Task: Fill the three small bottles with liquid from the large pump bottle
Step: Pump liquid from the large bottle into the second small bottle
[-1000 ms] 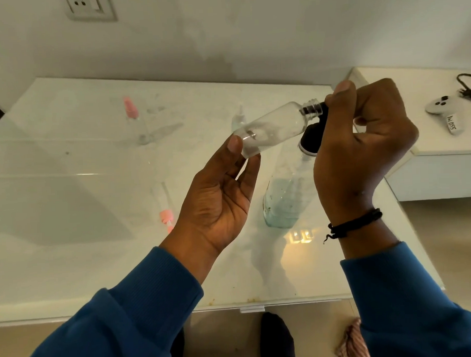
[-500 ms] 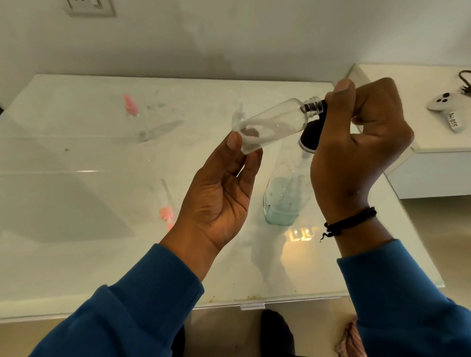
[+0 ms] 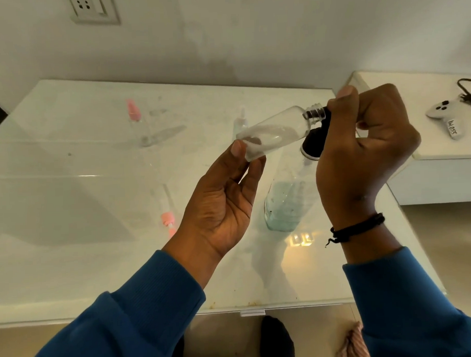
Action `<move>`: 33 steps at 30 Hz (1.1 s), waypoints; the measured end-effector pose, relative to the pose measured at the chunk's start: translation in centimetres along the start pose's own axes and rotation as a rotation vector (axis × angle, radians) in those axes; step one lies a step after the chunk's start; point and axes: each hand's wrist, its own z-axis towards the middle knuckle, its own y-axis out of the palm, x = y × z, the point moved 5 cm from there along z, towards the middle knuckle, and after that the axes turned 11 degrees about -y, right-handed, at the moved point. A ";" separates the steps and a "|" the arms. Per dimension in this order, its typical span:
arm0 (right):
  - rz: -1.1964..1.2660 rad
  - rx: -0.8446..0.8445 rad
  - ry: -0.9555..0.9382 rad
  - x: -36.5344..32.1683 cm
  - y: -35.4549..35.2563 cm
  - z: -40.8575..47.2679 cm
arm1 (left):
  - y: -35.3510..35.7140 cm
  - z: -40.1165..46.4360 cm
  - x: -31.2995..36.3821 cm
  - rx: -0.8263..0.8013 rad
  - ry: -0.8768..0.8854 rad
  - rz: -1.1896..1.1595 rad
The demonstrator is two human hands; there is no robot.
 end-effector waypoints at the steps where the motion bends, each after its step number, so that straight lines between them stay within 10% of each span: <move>1: -0.002 0.004 -0.005 0.0 0.0 0.1 | 0.1 0.0 0.0 -0.006 0.002 0.005; 33: -0.005 0.022 -0.008 -0.1 0.0 -0.1 | -0.1 0.2 0.1 -0.018 -0.005 0.002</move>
